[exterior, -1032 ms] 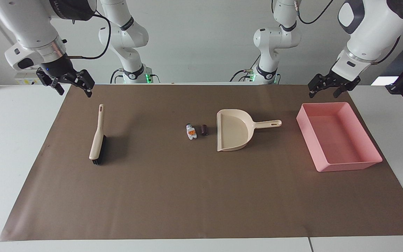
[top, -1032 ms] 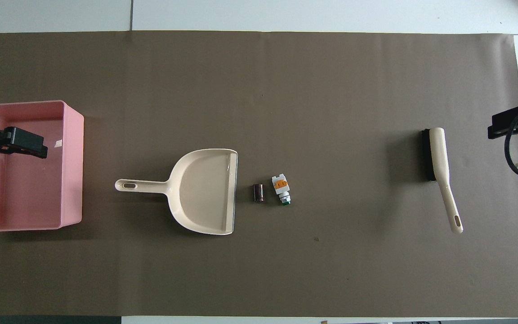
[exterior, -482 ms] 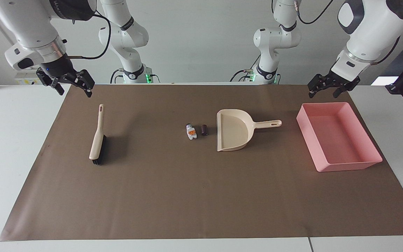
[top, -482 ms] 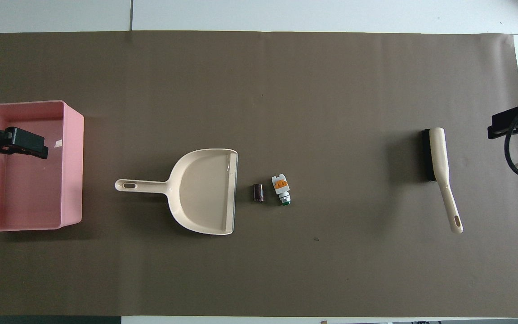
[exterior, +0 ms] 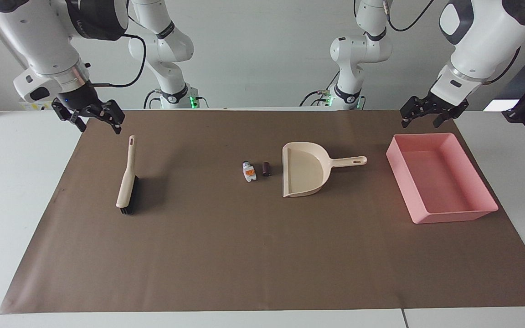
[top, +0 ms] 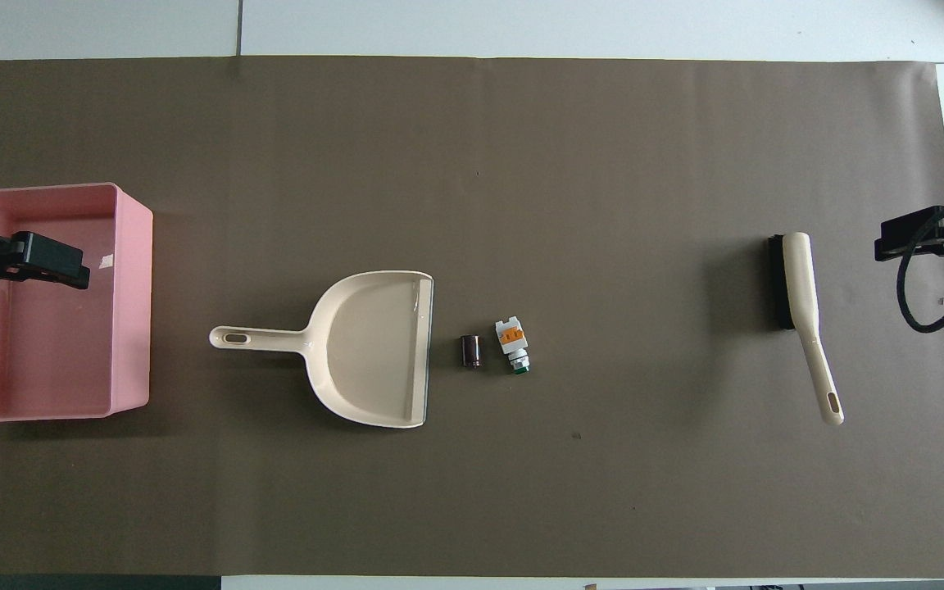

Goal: Clean e-waste and dump in bin

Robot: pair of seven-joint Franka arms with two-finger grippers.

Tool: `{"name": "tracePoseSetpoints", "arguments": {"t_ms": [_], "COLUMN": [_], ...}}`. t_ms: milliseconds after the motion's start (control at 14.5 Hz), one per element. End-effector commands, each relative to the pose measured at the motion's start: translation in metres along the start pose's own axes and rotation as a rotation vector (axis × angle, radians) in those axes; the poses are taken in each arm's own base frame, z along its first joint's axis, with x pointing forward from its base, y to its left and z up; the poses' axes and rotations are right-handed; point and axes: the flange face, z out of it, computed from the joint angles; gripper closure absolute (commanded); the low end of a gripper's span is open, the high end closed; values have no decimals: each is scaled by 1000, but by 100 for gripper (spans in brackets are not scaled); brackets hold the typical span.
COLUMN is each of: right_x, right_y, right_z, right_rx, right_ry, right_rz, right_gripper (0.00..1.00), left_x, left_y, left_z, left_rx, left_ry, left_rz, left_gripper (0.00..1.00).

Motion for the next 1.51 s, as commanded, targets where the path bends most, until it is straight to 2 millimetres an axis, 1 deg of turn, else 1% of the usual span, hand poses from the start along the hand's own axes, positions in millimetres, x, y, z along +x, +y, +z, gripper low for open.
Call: {"name": "tracePoseSetpoints", "arguments": {"t_ms": [0,138,206,344,413,482,551,619,688,757,826,895,964,1032,1101,1170,1239,1377,1445], "right_x": [-50,-58,-61,-71,-76,-81,-87,-88,-88,-88,-88,-89,-91,-92,-93,-93,-93,-92,-92], "right_y": [17,32,38,45,47,46,44,43,43,43,44,44,46,55,58,58,58,55,53], "right_z": [66,100,118,160,177,191,208,219,226,233,236,239,241,242,242,242,242,242,242], "right_rx": [14,23,26,30,31,49,81,87,84,83,85,85,87,88,88,88,88,88,88], "right_ry": [17,-34,-43,-41,-31,-27,-31,-14,3,-3,-7,-13,-17,-17,-17,-17,-16,-16,-18], "right_rz": [-14,-49,-60,-48,-41,-35,-29,-47,-60,-62,-63,-76,-102,-117,-128,-130,-128,-127,-125], "right_gripper": [0,0,0,0,0,0,0,0,0,0,0,0,0,0,0,1,3,4,5], "left_x": [-1,3,7,12,13,13,14,15,16,19,20,20,18,16,15,8,6,-5,-10], "left_y": [14,19,23,43,50,51,58,61,63,72,82,95,112,117,124,141,150,174,176], "left_z": [-3,-5,-2,9,14,21,30,37,47,61,71,89,105,119,131,146,160,188,200], "left_rx": [25,33,38,46,50,52,55,57,56,62,126,182,216,227,230,235,265,291,300], "left_ry": [50,82,98,108,109,101,92,82,67,46,22,-24,-42,-44,-43,-65,-95,-144,-160], "left_rz": [152,300,358,488,553,622,723,818,901,990,1084,1167,1227,1249,1271,1313,1348,1407,1419], "left_gripper": [2,2,2,2,2,2,2,2,2,2,2,2,2,2,2,3,3,5,5]}}
